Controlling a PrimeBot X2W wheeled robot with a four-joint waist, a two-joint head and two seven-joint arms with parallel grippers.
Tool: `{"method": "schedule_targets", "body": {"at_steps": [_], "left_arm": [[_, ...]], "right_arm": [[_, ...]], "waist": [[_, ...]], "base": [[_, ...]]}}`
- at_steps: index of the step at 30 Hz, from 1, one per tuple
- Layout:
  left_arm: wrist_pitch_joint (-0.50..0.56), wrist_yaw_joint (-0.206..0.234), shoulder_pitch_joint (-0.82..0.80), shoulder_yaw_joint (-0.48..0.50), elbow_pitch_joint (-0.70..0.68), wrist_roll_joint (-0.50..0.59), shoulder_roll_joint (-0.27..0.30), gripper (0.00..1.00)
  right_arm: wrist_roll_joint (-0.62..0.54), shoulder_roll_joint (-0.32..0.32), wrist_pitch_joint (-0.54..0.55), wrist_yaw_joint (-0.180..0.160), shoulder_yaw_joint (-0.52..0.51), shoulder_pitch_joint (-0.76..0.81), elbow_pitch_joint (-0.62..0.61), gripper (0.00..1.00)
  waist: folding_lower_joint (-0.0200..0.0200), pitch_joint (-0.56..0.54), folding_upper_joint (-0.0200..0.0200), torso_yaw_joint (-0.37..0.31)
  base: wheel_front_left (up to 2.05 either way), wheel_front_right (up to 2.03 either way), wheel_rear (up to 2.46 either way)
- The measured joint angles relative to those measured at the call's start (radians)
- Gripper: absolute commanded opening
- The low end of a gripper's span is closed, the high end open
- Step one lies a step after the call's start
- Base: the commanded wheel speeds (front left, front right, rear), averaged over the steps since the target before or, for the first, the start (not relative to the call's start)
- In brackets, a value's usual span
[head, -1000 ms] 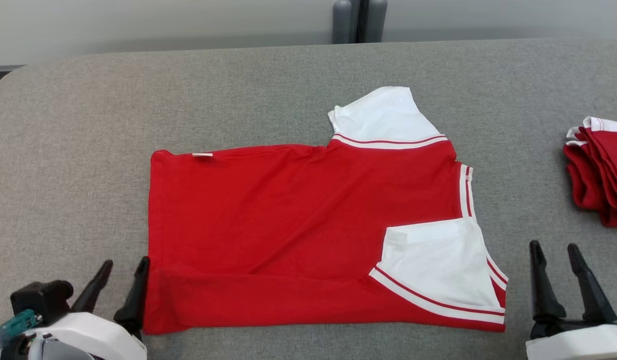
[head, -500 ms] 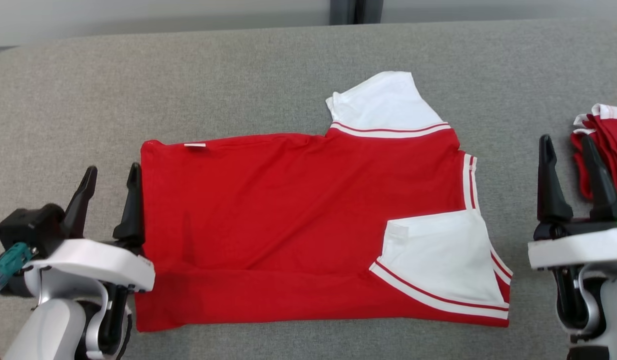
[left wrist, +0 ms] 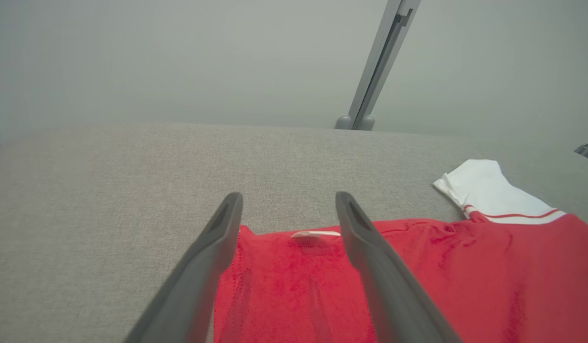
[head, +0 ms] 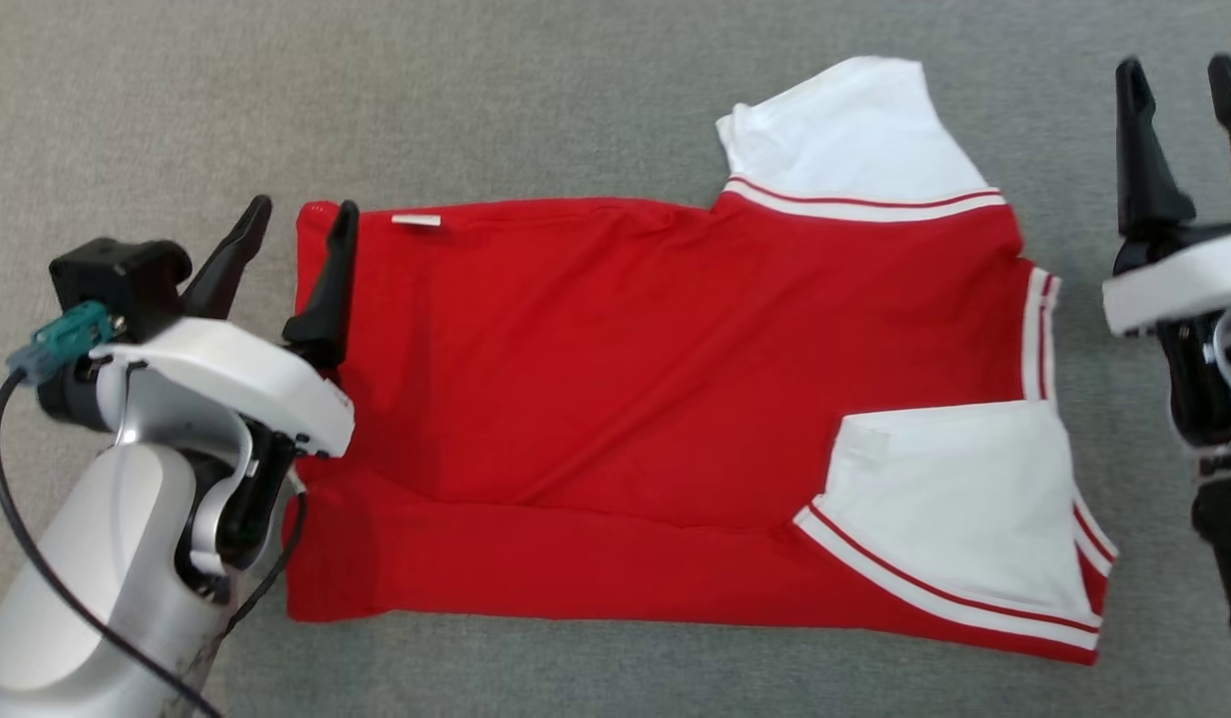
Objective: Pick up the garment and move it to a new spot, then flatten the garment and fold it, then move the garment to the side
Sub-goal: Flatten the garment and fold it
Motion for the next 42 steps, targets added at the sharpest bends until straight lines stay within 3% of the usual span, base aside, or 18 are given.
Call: {"method": "schedule_targets", "body": {"at_steps": [9, 17, 25, 26, 27, 28, 29, 36, 42], "left_arm": [[0.108, -0.114, -0.155, -0.056, 0.13, -0.072, -0.048, 1.0], [0.157, -0.199, -0.25, -0.083, 0.245, -0.133, -0.083, 1.0], [0.159, -0.232, -0.305, -0.1, 0.316, -0.167, -0.092, 1.0], [0.159, -0.234, -0.311, -0.102, 0.323, -0.173, -0.092, 0.95], [0.159, -0.234, -0.317, -0.105, 0.329, -0.174, -0.091, 0.55], [0.159, -0.238, -0.32, -0.107, 0.334, -0.176, -0.091, 0.22], [0.157, -0.239, -0.321, -0.109, 0.339, -0.183, -0.091, 0.0], [0.119, -0.244, -0.333, -0.12, 0.358, -0.2, -0.081, 0.0], [0.084, -0.246, -0.321, -0.119, 0.333, -0.215, -0.043, 0.0]], "right_arm": [[0.044, -0.1, 0.106, 0.0, 0.133, -0.218, 0.163, 1.0], [0.108, -0.142, 0.212, 0.0, 0.253, -0.351, 0.293, 1.0], [0.182, -0.159, 0.286, 0.0, 0.351, -0.42, 0.329, 1.0], [0.189, -0.162, 0.286, 0.0, 0.362, -0.426, 0.331, 1.0], [0.198, -0.164, 0.292, 0.0, 0.372, -0.432, 0.335, 0.66], [0.207, -0.165, 0.296, 0.0, 0.383, -0.438, 0.337, 0.4], [0.212, -0.168, 0.29, 0.0, 0.391, -0.442, 0.337, 0.02], [0.272, -0.188, 0.232, 0.0, 0.438, -0.449, 0.304, 0.0], [0.322, -0.229, 0.148, 0.0, 0.468, -0.405, 0.194, 0.0]], "waist": [[0.0, 0.098, 0.0, 0.094], [0.0, 0.176, 0.0, 0.162], [0.0, 0.203, 0.0, 0.167], [0.0, 0.205, 0.0, 0.164], [0.0, 0.205, 0.0, 0.162], [0.0, 0.205, 0.0, 0.16], [0.0, 0.205, 0.0, 0.159], [0.0, 0.196, 0.0, 0.147], [0.0, 0.177, 0.0, 0.124]], "base": [[0.0, 0.0, 0.0], [0.0, 0.0, 0.0], [0.0, 0.0, 0.0], [0.0, 0.0, 0.0], [0.0, 0.0, 0.0], [0.0, 0.0, 0.0], [0.0, 0.0, 0.0], [0.0, 0.0, 0.0], [0.0, 0.0, 0.0]]}}
